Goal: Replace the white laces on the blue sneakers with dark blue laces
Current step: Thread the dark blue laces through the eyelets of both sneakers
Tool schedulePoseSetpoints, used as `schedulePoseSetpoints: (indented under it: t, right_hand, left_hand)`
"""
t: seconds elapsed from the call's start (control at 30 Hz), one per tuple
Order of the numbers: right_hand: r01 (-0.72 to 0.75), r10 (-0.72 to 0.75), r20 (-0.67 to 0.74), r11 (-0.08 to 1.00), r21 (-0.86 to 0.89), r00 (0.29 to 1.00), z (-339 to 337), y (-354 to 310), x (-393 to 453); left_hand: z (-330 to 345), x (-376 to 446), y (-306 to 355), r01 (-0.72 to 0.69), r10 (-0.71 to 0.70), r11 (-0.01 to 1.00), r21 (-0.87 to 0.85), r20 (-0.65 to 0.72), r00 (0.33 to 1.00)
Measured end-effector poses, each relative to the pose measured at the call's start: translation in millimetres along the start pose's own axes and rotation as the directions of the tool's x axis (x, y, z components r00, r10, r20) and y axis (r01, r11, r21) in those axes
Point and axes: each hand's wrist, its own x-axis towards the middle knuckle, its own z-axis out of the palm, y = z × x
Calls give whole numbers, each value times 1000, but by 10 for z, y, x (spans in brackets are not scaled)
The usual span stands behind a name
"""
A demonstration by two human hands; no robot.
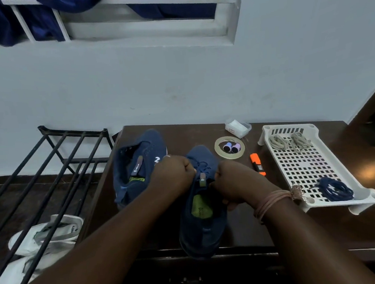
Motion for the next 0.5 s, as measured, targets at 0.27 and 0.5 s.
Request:
schedulePoseSetpoints:
  t: [0.27, 0.5]
  right_hand:
    - [102, -99, -79, 994, 43, 992, -65, 22, 30]
    - [284, -220, -293, 939, 196, 930, -52, -46, 64]
  left_hand:
    - [-259, 2, 174, 96, -97, 990, -105, -7, 995]
    - [-271, -86, 186, 213, -127, 791, -573, 187, 974]
